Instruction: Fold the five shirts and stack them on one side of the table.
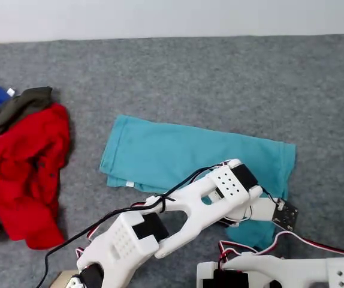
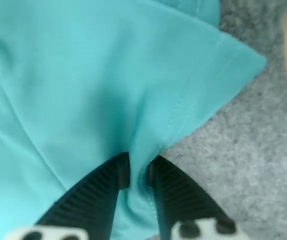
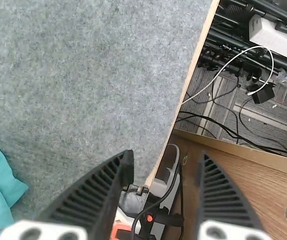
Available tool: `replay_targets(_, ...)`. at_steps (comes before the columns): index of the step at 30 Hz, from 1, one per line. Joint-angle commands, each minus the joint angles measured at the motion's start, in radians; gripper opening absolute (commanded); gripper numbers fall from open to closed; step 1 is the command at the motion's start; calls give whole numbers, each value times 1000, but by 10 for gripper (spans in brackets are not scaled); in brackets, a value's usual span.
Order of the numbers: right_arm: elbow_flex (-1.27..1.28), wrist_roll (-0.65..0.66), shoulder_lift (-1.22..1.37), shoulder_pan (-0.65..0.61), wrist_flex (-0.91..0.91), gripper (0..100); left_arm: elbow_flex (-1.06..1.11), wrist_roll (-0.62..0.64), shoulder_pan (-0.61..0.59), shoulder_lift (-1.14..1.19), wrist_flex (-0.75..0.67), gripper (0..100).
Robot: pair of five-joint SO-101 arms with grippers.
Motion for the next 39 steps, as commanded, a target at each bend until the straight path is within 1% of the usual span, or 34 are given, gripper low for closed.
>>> replay_targets(1,-60,6,-16,2,36,212,-33,-5,8,-5,0,41)
replay_targets(5,-60,6,-16,2,36,212,-51,-3,15,-9,9,40)
replay_targets(14,-60,9,-16,5,36,212,-236,-3,8,0,137,39)
replay_targets(21,-60,11,-16,8,36,212,-292,-3,-26,2,132,39)
replay_targets(25,-60,11,-16,5,36,212,-302,-3,-41,3,130,23)
replay_targets(31,-60,11,-16,2,38,212,-303,40,-74,3,71,22)
replay_targets(39,-57,9,-16,1,38,212,-303,40,-80,3,60,21)
